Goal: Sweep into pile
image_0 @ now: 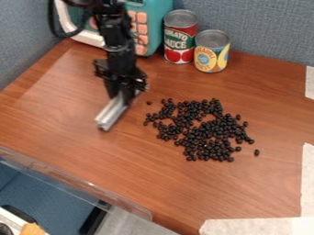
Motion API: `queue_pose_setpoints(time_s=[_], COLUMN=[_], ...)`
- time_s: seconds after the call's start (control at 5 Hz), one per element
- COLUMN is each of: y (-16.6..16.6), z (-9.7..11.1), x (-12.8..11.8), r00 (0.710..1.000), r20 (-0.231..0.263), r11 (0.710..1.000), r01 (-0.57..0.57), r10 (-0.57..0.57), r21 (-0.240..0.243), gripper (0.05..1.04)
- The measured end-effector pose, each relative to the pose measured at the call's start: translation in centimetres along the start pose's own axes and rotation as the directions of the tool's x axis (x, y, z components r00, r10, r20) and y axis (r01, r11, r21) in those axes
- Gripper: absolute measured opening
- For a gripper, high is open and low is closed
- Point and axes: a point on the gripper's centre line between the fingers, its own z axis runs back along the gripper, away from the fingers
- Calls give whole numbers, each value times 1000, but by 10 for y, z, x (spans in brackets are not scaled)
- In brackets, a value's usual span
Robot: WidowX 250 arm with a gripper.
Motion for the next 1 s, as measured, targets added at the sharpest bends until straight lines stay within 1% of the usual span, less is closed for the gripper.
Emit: queue_pose_setpoints(time_s=[0.2,0.4,0.6,0.8,1.0], y=[-29,-49,-68,-97,-112], z=[-1,0,-1,2,1], x=[1,2,4,7,8], r00=[999,999,998,997,995], r20=[-8,-8,-6,-9,-23], r11=[999,999,998,996,994], r01=[37,53,65,82,91], r10=[-38,-53,-66,-82,-92], r21=[-4,4,-2,-39,-54], gripper=[350,350,350,350,350])
